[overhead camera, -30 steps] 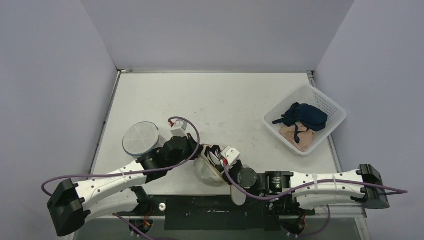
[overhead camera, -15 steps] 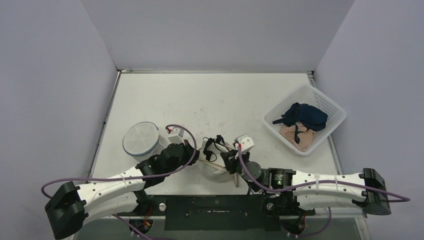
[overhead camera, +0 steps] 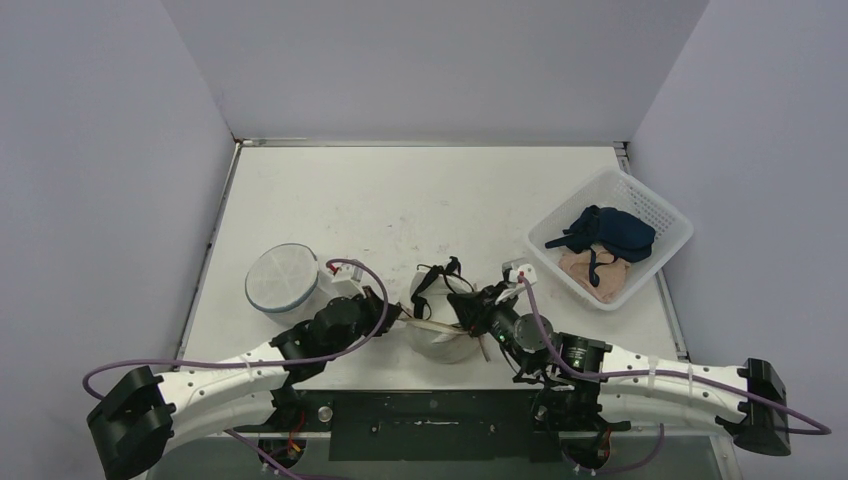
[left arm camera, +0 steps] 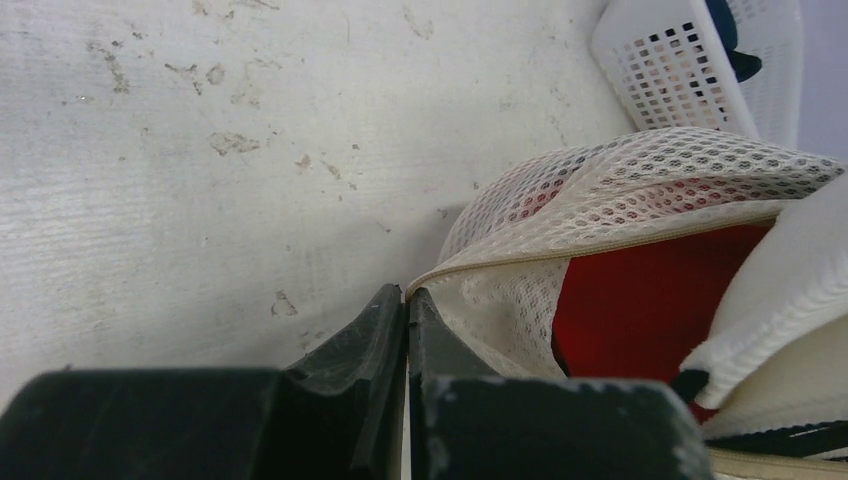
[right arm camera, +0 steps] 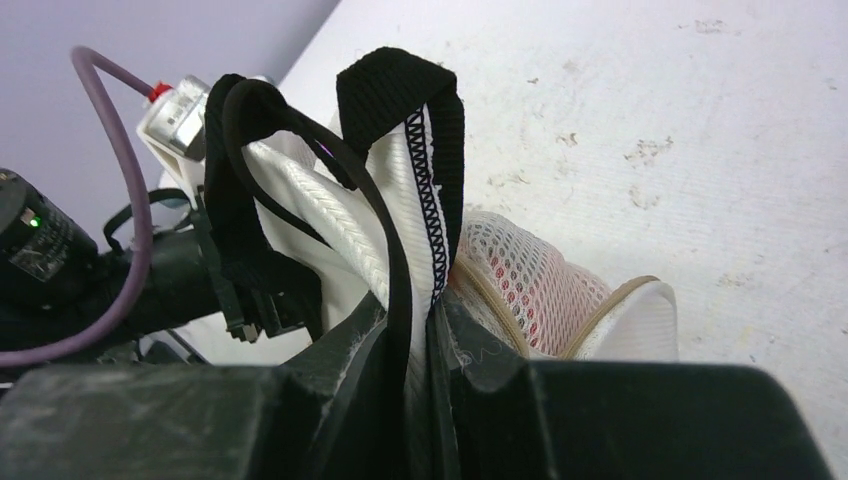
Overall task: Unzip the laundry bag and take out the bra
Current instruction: Pick up the bra from the laundry bag.
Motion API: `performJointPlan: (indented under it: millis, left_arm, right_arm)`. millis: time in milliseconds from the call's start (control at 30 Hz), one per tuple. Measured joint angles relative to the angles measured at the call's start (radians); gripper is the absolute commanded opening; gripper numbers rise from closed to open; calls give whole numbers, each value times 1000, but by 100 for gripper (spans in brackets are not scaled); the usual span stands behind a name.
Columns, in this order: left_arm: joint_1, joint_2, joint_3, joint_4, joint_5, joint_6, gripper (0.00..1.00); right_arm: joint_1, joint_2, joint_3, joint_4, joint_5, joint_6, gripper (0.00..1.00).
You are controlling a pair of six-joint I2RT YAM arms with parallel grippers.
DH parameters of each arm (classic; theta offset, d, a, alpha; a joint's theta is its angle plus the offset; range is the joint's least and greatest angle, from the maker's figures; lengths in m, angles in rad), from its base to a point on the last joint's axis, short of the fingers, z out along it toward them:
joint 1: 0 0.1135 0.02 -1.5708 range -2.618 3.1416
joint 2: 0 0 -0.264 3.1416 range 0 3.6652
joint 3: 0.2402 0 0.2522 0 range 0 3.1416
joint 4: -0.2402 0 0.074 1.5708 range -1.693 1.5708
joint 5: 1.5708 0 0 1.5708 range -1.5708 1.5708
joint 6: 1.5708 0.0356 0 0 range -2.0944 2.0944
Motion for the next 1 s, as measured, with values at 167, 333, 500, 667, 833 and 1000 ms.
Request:
performJointPlan:
  millis: [167,333,500,667,833,1000]
  left_arm:
    - [0,-7,0,33,22,1,0]
    - [0,1,0,39,40,1,0]
    - [0,45,14,37,48,6,0]
    - [-1,68,17,31,51,9,0]
    - [-1,24,17,11,44,8,0]
    - [-1,-57,17,-47,0,9,0]
  right_arm:
    - [-31,-19,-23,81,-35,19,5]
    - [-75,-12,-26,155,-113,42,5]
    - [-120,16,-26,249,-191,77,5]
    - [-151,16,-26,297,-221,97,5]
    - [-165,13,-27,277,-225,100,5]
    - [-170,-29,-48,232,-232,93,5]
